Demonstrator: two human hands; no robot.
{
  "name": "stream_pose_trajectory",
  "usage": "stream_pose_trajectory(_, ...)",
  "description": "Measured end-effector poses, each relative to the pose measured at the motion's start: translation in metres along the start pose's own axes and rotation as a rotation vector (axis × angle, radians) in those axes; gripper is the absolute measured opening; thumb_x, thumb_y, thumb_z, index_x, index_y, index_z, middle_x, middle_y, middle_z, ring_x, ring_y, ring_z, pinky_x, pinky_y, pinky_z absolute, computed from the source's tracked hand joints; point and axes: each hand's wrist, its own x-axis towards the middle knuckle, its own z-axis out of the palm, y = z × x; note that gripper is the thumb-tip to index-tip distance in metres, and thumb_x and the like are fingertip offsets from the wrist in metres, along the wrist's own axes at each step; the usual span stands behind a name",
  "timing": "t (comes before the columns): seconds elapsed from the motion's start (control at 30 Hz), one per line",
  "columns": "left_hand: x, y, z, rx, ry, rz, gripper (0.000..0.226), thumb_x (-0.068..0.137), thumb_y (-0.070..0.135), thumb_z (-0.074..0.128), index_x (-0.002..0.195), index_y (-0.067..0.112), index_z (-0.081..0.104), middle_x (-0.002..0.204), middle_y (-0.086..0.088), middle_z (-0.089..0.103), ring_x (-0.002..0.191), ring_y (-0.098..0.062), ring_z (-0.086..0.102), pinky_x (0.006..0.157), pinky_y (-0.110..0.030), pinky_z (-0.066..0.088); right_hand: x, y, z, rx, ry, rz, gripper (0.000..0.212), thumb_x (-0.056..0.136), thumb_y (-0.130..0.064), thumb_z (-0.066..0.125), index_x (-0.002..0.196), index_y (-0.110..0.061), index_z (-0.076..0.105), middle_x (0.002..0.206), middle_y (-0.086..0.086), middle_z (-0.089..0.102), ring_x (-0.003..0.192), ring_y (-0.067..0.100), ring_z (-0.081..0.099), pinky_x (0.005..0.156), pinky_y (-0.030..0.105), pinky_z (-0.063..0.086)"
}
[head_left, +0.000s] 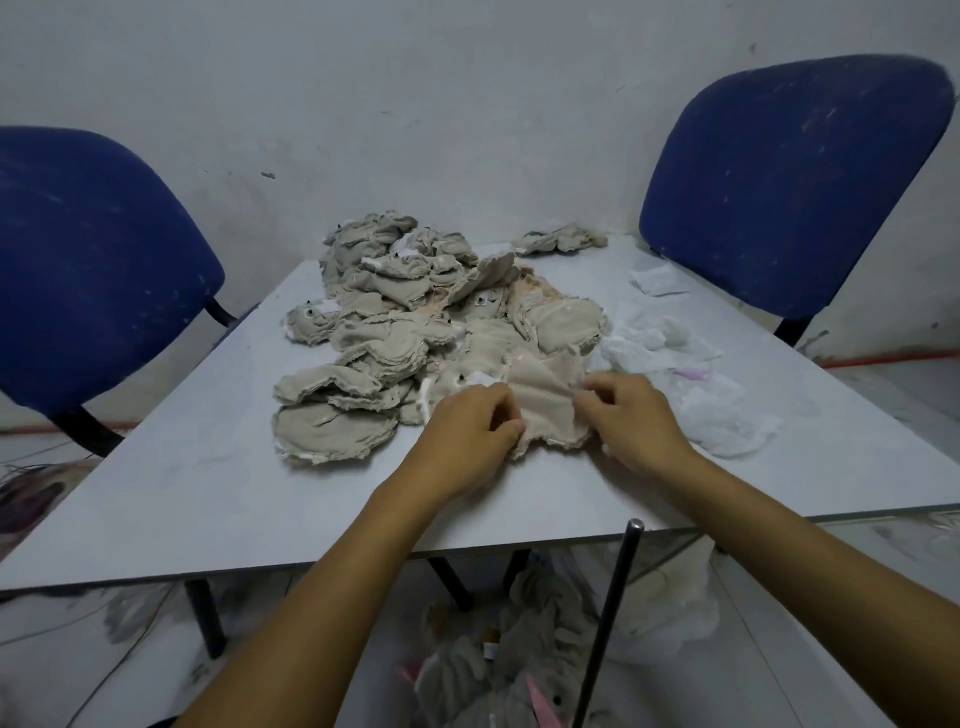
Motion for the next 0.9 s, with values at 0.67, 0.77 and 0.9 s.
stream_pose_trajectory(0.67, 0.007, 0.009, -0.029, -1.41, -0.026, -0.415, 0.069, 0.094, 0.062, 0.043, 0.133, 0.006, 0.056, 0.124, -0.022, 0.065, 0.117, -0.04, 0.061, 0.102, -0.053, 0.047, -0.022, -0.019, -0.003, -0.566, -0.211, -0.887, 0.018, 0.072, -0.007, 0.052, 0.087, -0.014, 0.057, 0.14, 0.006, 0.05, 0.117, 0.029, 0.046, 0.07, 0.039, 0.053)
stream_pose_trajectory(0.77, 0.006, 0.003, -0.019, -1.029, 0.012, -0.38, 0.075, 0.081, 0.026, 0.075, 0.147, 0.025, 0.039, 0.128, -0.018, 0.062, 0.109, -0.035, 0.066, 0.088, -0.045, 0.055, -0.027, -0.015, -0.006, -0.358, -0.492, -0.675, 0.019, 0.078, -0.013, 0.053, 0.096, -0.021, 0.053, 0.138, -0.004, 0.046, 0.118, 0.016, 0.045, 0.088, 0.038, 0.048)
stream_pose_trajectory(0.9, 0.007, 0.002, -0.007, -0.831, 0.161, -0.371, 0.052, 0.092, 0.002, 0.065, 0.138, 0.018, 0.048, 0.126, -0.018, 0.062, 0.107, -0.028, 0.064, 0.094, -0.043, 0.053, -0.019, -0.021, -0.014, -0.002, -0.232, -0.542, 0.028, 0.098, -0.025, 0.047, 0.123, -0.025, 0.06, 0.116, -0.004, 0.05, 0.102, 0.009, 0.056, 0.087, 0.025, 0.046)
